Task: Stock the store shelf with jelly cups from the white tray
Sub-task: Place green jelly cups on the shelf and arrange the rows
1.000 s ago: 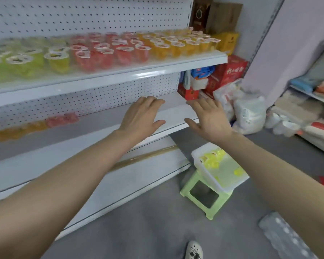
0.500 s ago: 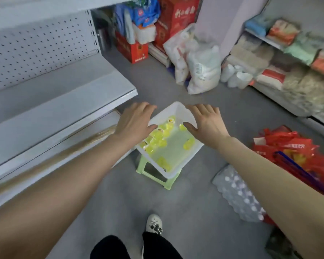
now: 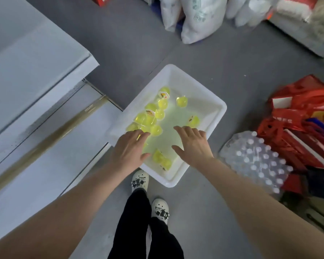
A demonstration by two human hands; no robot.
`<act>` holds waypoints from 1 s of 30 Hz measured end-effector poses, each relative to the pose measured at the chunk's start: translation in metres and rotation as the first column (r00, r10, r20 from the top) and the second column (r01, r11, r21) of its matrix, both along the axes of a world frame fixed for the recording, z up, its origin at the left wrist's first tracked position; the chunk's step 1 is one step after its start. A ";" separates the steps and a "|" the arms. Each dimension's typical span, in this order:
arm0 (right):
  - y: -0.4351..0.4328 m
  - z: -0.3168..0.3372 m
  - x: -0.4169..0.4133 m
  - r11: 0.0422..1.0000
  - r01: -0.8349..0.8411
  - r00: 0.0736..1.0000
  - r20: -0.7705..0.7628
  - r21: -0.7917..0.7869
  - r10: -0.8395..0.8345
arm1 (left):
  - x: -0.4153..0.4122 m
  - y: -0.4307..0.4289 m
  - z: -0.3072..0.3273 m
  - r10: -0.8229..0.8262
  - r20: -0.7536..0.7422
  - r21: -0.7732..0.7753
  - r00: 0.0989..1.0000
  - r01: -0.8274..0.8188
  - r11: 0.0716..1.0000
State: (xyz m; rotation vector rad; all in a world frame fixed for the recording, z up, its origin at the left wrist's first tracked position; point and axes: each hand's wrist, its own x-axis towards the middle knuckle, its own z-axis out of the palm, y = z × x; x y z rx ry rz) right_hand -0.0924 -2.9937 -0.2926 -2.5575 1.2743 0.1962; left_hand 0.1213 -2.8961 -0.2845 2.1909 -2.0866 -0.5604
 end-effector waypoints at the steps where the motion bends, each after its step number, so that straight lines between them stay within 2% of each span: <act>1: -0.001 -0.016 0.007 1.000 0.002 1.000 -0.011 0.028 -0.002 | 0.004 -0.002 -0.015 0.001 0.001 0.013 1.000 -0.001 1.000; 7: -0.021 -0.097 0.054 0.992 0.013 0.999 -0.039 0.123 -0.009 | 0.024 -0.015 -0.083 0.007 -0.013 0.031 1.000 -0.006 0.999; 12: -0.030 -0.135 0.085 0.984 0.051 0.997 -0.074 0.171 -0.038 | 0.030 -0.023 -0.115 0.000 -0.006 0.056 1.000 0.000 0.998; 16: -0.032 -0.143 0.089 0.979 0.076 0.995 -0.074 0.189 -0.063 | 0.030 -0.027 -0.121 0.004 0.024 0.080 1.000 -0.006 0.997; 21: -0.037 -0.139 0.066 0.985 0.072 0.982 -0.186 0.155 -0.042 | 0.026 -0.038 -0.122 0.002 0.096 0.114 0.995 -0.013 0.993; 26: -0.038 -0.143 0.035 0.985 0.125 0.962 -0.259 0.118 -0.091 | 0.023 -0.048 -0.130 -0.037 0.191 0.137 0.981 0.010 0.990; 30: -0.039 -0.138 0.022 0.978 0.136 0.956 -0.278 0.156 -0.089 | 0.013 -0.052 -0.132 -0.114 0.135 0.144 0.984 0.094 0.985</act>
